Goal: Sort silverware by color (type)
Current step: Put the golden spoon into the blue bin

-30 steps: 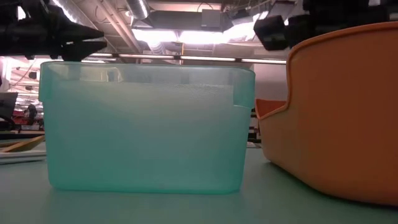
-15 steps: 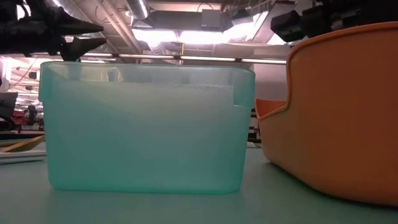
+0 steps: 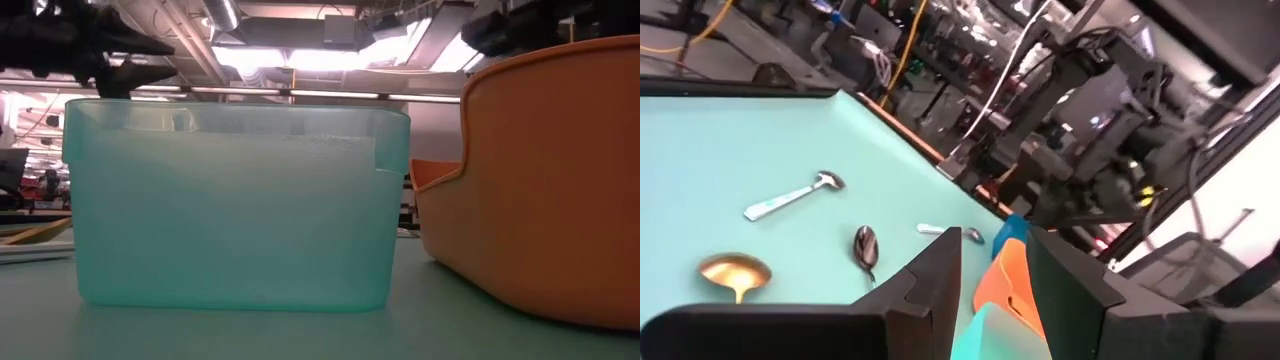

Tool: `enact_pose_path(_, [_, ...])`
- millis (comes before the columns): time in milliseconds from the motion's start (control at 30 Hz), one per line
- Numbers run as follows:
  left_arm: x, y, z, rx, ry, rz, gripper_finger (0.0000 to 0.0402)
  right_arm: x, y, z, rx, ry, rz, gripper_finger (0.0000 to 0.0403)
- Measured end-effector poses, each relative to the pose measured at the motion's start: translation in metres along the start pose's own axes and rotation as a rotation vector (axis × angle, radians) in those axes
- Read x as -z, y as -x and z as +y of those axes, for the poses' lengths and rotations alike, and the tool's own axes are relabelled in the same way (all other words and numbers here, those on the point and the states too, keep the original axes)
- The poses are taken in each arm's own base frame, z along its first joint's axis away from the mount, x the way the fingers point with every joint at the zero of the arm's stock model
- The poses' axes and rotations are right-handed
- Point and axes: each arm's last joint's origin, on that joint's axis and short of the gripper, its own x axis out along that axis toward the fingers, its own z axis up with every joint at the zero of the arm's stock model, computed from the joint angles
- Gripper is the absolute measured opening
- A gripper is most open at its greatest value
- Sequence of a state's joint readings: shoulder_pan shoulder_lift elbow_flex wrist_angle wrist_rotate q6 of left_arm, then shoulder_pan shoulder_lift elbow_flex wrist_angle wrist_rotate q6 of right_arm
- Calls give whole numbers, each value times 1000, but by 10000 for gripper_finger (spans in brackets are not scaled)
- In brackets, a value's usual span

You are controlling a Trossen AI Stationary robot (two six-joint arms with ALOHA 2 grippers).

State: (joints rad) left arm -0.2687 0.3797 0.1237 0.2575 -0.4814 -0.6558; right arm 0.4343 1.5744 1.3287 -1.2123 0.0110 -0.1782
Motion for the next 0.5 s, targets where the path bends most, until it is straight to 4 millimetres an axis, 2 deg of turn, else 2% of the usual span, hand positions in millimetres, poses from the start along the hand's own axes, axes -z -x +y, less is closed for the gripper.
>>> enact_pose_path(333, [-12,-34,-38,-76,-90,71,110,27,47,1,174,-94,-159,117])
enact_pose_path(500, [-17,-56,-56,-128,-167,129,110,45,57,3,231,-125,-229,117])
